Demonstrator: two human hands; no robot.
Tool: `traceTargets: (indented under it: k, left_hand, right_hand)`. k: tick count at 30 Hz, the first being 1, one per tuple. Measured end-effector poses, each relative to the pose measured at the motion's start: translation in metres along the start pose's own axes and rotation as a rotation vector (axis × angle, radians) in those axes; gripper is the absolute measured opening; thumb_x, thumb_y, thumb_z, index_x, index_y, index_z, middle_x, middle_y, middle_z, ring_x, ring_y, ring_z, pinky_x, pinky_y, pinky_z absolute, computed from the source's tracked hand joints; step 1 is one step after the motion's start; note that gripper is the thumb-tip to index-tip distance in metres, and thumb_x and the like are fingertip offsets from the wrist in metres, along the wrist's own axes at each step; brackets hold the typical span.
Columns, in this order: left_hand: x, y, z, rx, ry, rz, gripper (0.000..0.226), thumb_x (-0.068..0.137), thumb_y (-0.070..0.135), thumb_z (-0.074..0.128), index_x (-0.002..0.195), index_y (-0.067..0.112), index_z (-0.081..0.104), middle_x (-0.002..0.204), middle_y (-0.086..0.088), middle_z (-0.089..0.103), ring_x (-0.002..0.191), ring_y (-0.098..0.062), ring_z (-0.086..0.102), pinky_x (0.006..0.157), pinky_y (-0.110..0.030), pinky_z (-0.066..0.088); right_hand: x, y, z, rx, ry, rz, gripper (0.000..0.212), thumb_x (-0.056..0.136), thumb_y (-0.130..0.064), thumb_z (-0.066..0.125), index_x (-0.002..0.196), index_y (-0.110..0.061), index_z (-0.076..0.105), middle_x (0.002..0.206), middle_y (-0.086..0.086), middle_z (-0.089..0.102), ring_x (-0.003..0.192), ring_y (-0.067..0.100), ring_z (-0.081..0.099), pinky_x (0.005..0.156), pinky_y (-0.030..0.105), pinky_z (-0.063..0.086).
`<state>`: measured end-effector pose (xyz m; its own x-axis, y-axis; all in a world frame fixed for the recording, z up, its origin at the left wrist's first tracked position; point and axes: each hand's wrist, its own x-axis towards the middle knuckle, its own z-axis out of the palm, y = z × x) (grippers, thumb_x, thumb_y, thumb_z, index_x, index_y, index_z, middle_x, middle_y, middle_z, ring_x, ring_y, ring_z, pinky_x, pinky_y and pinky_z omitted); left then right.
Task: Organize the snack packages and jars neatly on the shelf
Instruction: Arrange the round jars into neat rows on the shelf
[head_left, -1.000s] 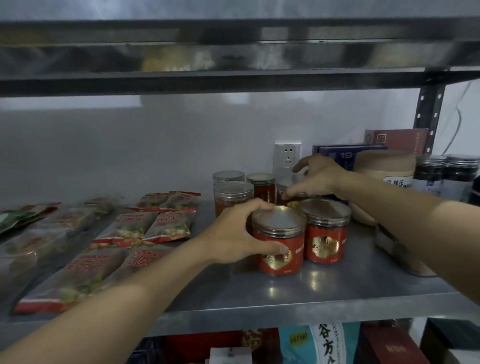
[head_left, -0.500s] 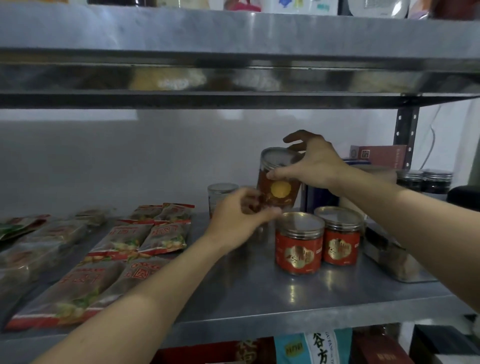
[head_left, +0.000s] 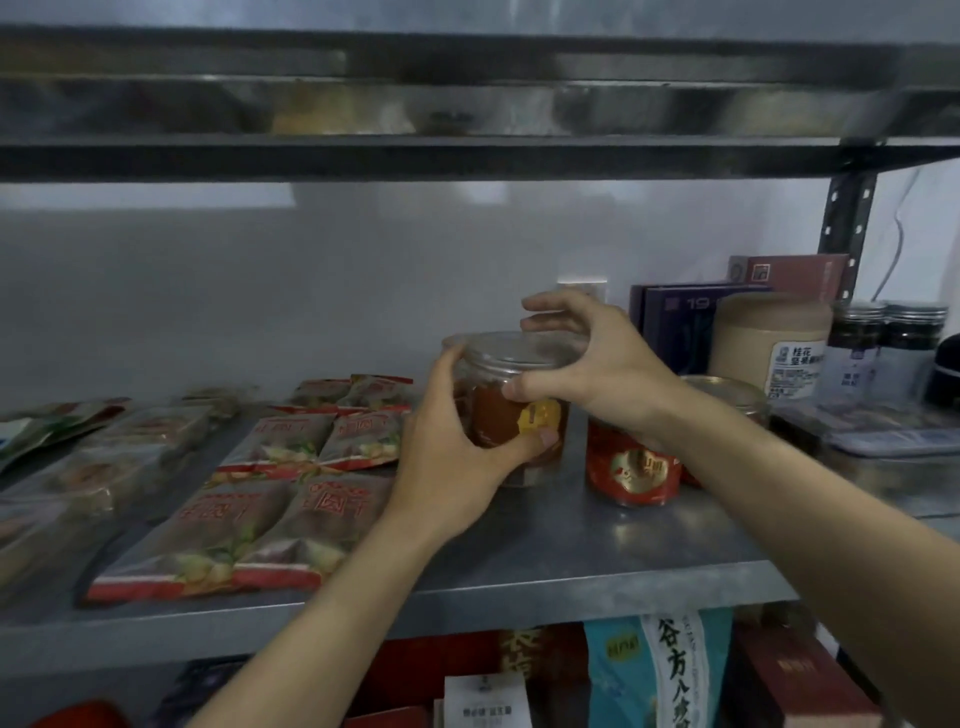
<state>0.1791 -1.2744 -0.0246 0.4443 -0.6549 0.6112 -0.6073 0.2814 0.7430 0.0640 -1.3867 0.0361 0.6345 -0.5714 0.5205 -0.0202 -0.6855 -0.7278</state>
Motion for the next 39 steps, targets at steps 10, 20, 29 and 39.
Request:
traceTargets:
  k: [10, 20, 29, 39]
  left_hand:
    - [-0.017, -0.023, 0.003, 0.062, -0.024, -0.023, 0.096, 0.046, 0.044, 0.093, 0.127, 0.039, 0.042, 0.112, 0.026, 0.058, 0.104, 0.017, 0.050, 0.080, -0.002, 0.043]
    - [-0.017, -0.026, 0.002, 0.063, -0.127, -0.056, 0.094, 0.047, 0.032, 0.095, 0.125, 0.037, 0.041, 0.105, 0.030, 0.054, 0.093, 0.032, 0.043, 0.070, 0.008, 0.035]
    - [-0.016, -0.031, 0.004, 0.044, -0.187, -0.063, 0.095, 0.057, 0.033, 0.090, 0.137, 0.034, 0.038, 0.115, 0.031, 0.052, 0.104, 0.028, 0.042, 0.079, 0.005, 0.037]
    - [-0.016, -0.034, 0.004, -0.037, -0.213, -0.095, 0.093, 0.062, 0.024, 0.089, 0.139, 0.035, 0.038, 0.129, 0.021, 0.055, 0.119, 0.007, 0.050, 0.103, -0.028, 0.045]
  right_hand:
    - [-0.020, 0.029, 0.020, 0.037, -0.088, 0.064, 0.093, 0.058, -0.016, 0.092, 0.137, -0.023, 0.044, 0.126, -0.006, 0.057, 0.115, 0.004, 0.056, 0.098, 0.024, 0.049]
    - [-0.031, 0.042, 0.021, -0.016, -0.077, 0.037, 0.099, 0.051, -0.035, 0.093, 0.136, -0.030, 0.043, 0.117, -0.021, 0.056, 0.104, -0.005, 0.057, 0.084, 0.013, 0.051]
    - [-0.046, 0.066, 0.005, 0.241, -0.073, 0.095, 0.077, 0.063, -0.053, 0.072, 0.131, -0.022, 0.052, 0.115, -0.003, 0.068, 0.109, 0.006, 0.064, 0.084, 0.015, 0.050]
    - [-0.050, 0.075, 0.008, 0.226, -0.233, 0.099, 0.064, 0.072, -0.048, 0.070, 0.126, -0.015, 0.058, 0.119, -0.001, 0.069, 0.112, 0.011, 0.064, 0.098, 0.030, 0.050]
